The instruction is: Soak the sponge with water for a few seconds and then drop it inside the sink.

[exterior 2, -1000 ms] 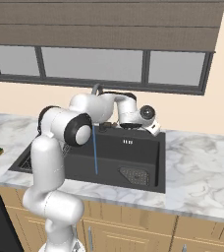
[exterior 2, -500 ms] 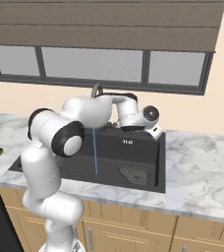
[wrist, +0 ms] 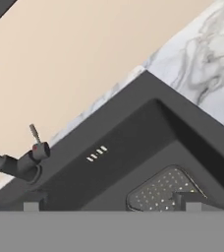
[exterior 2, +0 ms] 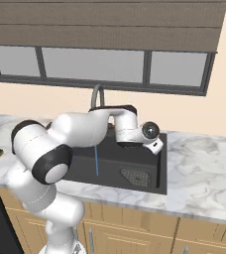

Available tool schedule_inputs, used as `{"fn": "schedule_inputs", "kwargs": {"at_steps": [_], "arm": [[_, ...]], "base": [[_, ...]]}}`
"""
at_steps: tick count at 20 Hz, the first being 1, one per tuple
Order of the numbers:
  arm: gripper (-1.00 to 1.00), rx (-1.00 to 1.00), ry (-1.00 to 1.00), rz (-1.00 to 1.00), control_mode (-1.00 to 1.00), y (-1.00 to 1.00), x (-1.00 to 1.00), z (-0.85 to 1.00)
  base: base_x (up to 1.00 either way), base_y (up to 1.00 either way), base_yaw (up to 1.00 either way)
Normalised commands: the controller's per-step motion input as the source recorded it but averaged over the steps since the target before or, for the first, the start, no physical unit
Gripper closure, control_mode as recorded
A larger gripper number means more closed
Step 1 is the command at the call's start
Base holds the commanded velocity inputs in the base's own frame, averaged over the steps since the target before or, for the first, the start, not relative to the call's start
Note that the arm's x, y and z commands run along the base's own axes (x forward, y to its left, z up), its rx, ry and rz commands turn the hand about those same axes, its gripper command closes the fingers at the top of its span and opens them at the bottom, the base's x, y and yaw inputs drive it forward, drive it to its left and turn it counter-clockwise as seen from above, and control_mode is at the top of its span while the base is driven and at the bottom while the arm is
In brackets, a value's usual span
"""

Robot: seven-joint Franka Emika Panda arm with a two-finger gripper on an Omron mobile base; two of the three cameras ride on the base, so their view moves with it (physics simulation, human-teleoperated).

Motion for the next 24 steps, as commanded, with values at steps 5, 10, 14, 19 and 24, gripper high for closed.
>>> {"fn": "schedule_inputs", "kwargs": {"at_steps": [5,10,14,19,24], "arm": [[-1.0,-0.09,0.18,0.0,-1.0,0.19,-0.43,0.26],[-1.0,-0.1,0.21,0.0,-1.0,0.35,-0.39,0.31],[-1.0,-0.03,0.03,0.0,-1.0,0.27,-0.62,0.3],[-1.0,0.0,-0.06,0.0,-1.0,0.2,-0.51,0.18],[-1.0,0.0,-0.02,0.0,-1.0,0.38,-0.11,0.11]], "base": [[0.0,0.0,0.0],[0.0,0.0,0.0],[0.0,0.0,0.0],[0.0,0.0,0.0],[0.0,0.0,0.0]]}}
